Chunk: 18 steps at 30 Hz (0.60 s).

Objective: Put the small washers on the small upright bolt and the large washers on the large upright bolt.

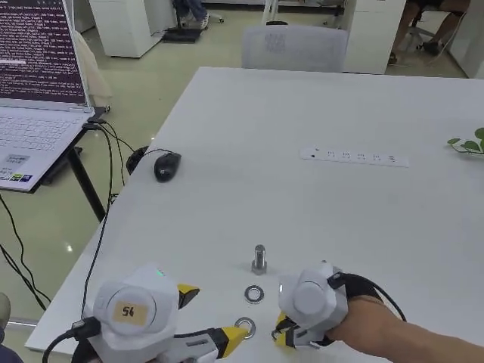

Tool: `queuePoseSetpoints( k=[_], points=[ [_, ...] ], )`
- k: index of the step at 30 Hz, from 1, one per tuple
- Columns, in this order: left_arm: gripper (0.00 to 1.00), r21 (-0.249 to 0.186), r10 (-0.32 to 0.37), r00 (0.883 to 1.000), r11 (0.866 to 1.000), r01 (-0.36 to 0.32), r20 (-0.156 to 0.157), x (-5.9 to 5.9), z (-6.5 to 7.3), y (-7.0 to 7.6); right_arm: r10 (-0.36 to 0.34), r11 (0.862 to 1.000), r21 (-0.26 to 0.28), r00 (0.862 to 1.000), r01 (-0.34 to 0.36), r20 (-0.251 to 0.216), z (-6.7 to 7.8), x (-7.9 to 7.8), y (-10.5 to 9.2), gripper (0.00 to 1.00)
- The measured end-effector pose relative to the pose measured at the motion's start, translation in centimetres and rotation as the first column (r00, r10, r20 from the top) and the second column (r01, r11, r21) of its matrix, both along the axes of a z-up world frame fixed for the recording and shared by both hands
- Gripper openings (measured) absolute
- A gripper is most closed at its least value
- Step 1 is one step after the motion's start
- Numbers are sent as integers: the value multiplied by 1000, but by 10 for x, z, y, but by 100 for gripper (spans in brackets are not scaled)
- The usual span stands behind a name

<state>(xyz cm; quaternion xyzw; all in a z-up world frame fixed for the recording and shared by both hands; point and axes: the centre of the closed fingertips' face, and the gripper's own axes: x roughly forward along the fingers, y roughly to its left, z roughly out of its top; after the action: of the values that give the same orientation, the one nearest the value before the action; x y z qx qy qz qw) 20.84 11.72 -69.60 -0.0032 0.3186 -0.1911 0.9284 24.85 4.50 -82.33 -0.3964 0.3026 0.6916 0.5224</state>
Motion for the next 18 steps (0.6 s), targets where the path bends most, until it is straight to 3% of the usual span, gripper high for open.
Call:
queuePoseSetpoints(
  k=[7,11,18],
  points=[
    [57,-2,-8,1000,1000,8,1,1,0,-2,-96,995,16,995,97,-39,0,10,-10,14],
    [57,-2,-12,1000,1000,12,0,1,-1,-3,-162,986,35,984,165,-68,3,16,-15,14],
    [57,-1,-17,1000,1000,17,-1,3,-1,-4,-219,974,45,972,224,-84,4,25,-24,14]
  ],
)
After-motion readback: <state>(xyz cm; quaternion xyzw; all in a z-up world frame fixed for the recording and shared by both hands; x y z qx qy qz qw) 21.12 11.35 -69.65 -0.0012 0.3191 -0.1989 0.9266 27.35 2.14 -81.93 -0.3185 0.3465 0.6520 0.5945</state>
